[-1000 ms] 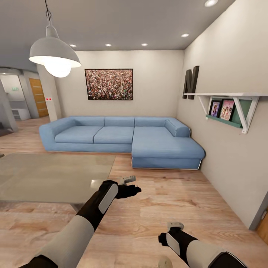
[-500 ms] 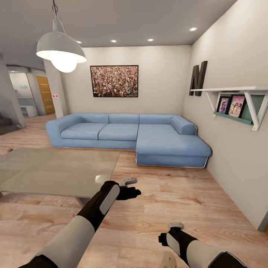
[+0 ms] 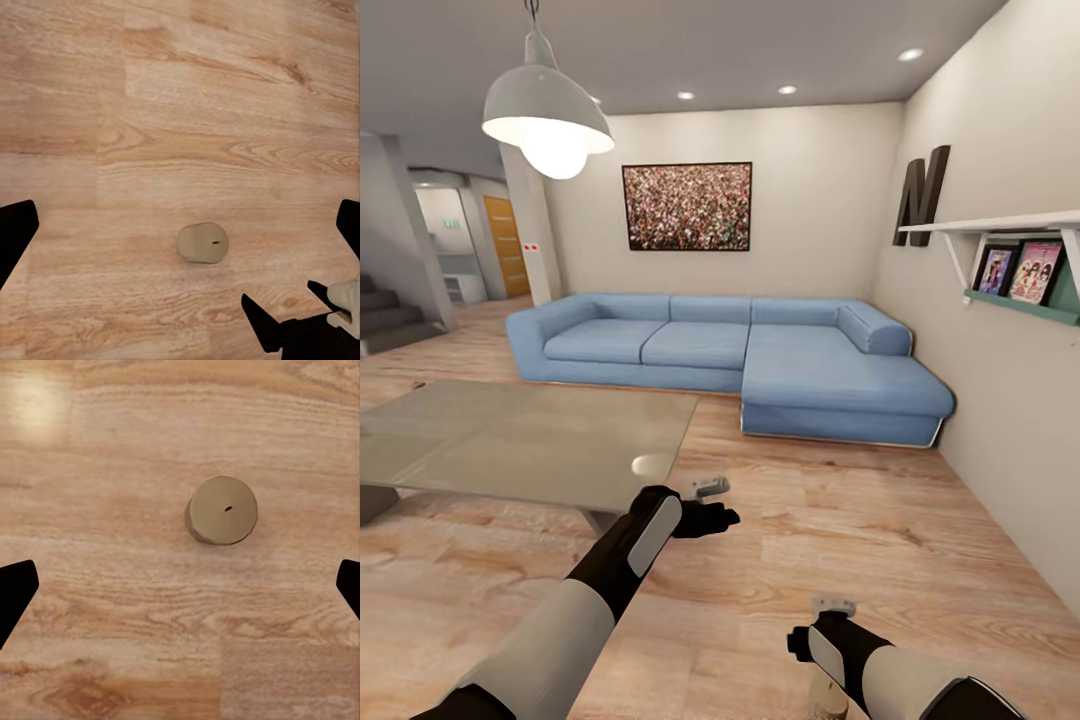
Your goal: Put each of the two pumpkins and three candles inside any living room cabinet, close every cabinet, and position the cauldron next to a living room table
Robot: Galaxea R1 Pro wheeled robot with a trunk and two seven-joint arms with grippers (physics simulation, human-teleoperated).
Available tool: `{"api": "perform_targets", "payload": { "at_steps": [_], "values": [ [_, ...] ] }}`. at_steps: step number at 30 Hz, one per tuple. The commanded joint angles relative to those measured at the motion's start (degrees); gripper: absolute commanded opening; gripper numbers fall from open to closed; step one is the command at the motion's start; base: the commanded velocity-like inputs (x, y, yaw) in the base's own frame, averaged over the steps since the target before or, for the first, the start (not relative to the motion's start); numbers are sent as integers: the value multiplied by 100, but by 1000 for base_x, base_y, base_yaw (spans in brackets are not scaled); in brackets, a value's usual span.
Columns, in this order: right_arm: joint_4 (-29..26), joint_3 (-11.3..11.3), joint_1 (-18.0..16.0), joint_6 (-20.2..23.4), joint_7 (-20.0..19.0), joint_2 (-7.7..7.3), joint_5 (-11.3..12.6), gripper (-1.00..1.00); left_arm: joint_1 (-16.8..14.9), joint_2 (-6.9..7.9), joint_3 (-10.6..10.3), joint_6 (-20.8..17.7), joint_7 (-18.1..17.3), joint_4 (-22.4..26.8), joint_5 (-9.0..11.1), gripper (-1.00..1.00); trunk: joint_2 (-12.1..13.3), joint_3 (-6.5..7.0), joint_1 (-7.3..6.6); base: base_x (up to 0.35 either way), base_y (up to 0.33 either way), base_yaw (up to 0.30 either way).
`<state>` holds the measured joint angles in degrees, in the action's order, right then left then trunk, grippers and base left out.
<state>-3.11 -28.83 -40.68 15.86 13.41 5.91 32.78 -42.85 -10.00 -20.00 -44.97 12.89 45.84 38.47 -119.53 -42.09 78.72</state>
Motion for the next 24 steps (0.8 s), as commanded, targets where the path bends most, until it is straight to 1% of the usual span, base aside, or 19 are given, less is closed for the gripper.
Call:
{"api": "perform_targets", "payload": {
  "at_steps": [1, 2, 6, 8, 15, 20, 24],
  "values": [
    [-14, -47, 2, 11, 31, -13, 45, 100, -4, 0, -11, -11, 46, 4, 60, 100, -45, -30, 22, 0, 0, 88],
    [-14, -47, 3, -15, 29, -23, 45, 100, -4, 0, -13, -12, 43, 4, 61, 100, -85, -52, 44, 0, 0, 70],
    [-12, -45, 82, -356, 29, -65, 45, 100, -4, 0, -19, -12, 21, 6, 58, 100, -245, -131, 131, 0, 0, 29],
    [-7, -41, 156, -624, 29, -77, 45, 100, -4, 0, -21, -16, 12, 8, 58, 100, -325, -168, 175, 0, 0, 8],
    [-5, -39, 181, -730, 30, -81, 49, 100, -4, 0, -29, -20, 4, 12, 55, 100, -606, -292, 329, 0, 0, -13],
    [-5, -40, 183, -739, 30, -81, 53, 100, -4, 0, -30, -20, 3, 13, 56, 100, -807, -369, 439, 0, 0, -197],
    [-8, -41, 183, -736, 30, -81, 49, 100, -4, 0, -30, -24, -6, 13, 56, 100, -967, -437, 527, 0, 0, -73]
  ]
}}
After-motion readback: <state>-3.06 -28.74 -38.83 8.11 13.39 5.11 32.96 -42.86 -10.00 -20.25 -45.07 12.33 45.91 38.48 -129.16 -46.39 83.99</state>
